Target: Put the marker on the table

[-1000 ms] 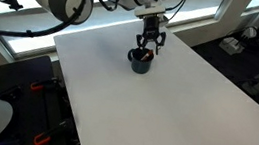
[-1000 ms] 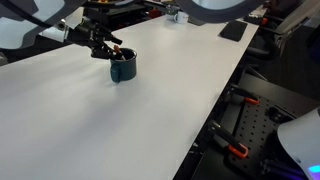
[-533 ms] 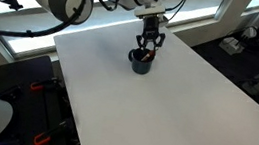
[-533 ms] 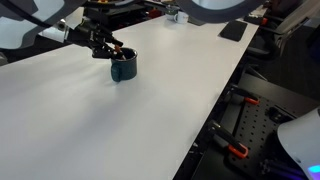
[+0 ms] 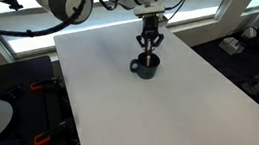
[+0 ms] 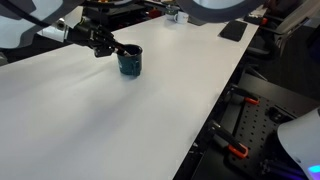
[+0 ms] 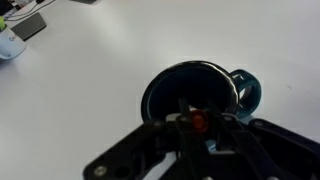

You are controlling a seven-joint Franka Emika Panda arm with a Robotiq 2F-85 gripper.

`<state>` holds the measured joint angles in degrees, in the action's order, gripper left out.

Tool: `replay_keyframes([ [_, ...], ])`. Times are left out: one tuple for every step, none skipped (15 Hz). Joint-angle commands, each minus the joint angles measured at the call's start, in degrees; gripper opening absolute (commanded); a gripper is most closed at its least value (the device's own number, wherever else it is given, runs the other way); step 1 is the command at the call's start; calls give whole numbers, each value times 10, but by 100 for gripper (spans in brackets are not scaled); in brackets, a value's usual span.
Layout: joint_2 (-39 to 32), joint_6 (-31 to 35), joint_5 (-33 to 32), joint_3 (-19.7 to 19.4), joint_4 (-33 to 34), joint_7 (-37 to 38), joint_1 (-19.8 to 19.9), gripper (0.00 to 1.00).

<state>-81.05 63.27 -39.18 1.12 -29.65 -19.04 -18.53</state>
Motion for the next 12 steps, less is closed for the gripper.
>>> replay_keyframes([
  [-7,-9,9,3,9,7,1,4],
  [-7,-10,10,3,10,10,1,4],
  [-7,-11,10,3,10,11,1,4],
  [-6,-15,12,3,11,18,1,4],
  [-3,-19,15,4,12,22,1,4],
  [-14,-30,40,-24,40,17,-9,4],
  [-8,-36,49,-28,47,23,-10,4],
  [-4,-41,60,-37,56,33,-13,4],
  [3,-49,67,-46,67,40,-18,4],
  [7,-56,74,-57,80,51,-23,4],
  [10,-61,77,-67,91,54,-28,4],
  [13,-67,82,-77,103,61,-32,4],
])
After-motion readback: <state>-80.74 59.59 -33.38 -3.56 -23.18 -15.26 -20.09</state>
